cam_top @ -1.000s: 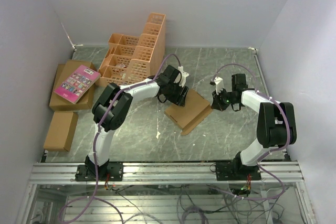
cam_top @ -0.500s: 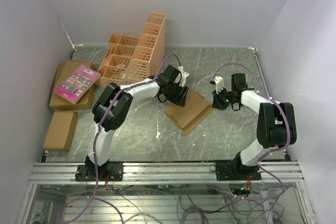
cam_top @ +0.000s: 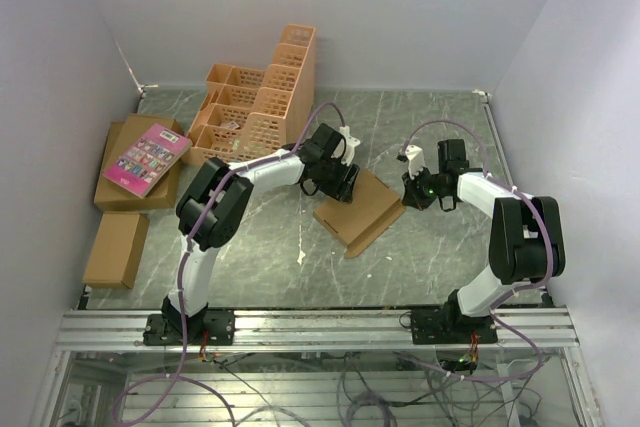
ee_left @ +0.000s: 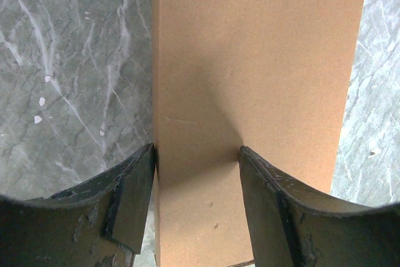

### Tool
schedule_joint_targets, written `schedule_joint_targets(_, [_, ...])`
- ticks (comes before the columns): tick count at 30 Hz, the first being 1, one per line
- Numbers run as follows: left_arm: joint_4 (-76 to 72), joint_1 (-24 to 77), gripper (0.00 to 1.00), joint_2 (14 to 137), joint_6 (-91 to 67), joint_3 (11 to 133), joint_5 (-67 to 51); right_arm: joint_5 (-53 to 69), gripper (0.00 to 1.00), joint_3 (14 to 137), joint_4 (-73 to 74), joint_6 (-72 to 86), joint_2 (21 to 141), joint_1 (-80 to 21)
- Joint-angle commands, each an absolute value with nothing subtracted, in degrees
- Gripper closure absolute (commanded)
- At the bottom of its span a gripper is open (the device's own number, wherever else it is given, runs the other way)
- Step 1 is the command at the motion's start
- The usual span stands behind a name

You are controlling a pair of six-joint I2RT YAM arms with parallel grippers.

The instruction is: Fold the paper box

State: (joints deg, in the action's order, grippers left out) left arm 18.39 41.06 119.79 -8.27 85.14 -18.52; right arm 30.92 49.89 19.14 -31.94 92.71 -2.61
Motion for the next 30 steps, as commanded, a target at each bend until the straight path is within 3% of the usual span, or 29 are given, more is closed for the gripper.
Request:
schedule_joint_targets(1, [20.95, 41.53, 0.36, 122.87, -6.85, 85.95, -20.41, 31.85, 1.00, 50.33, 16.88, -31.42, 91.73, -3.74])
schedule_joint_targets(24, [21.92, 41.52, 0.36, 123.09, -6.13, 86.55, -20.70, 27.52, 1.00, 50.97, 13.82, -29.56, 90.58, -6.54])
schedule_joint_targets(30, [20.72, 41.42, 0.34, 119.79, -7.91, 86.29, -17.82, 31.37, 0.99, 52.03, 20.72, -33.39, 90.70, -5.63])
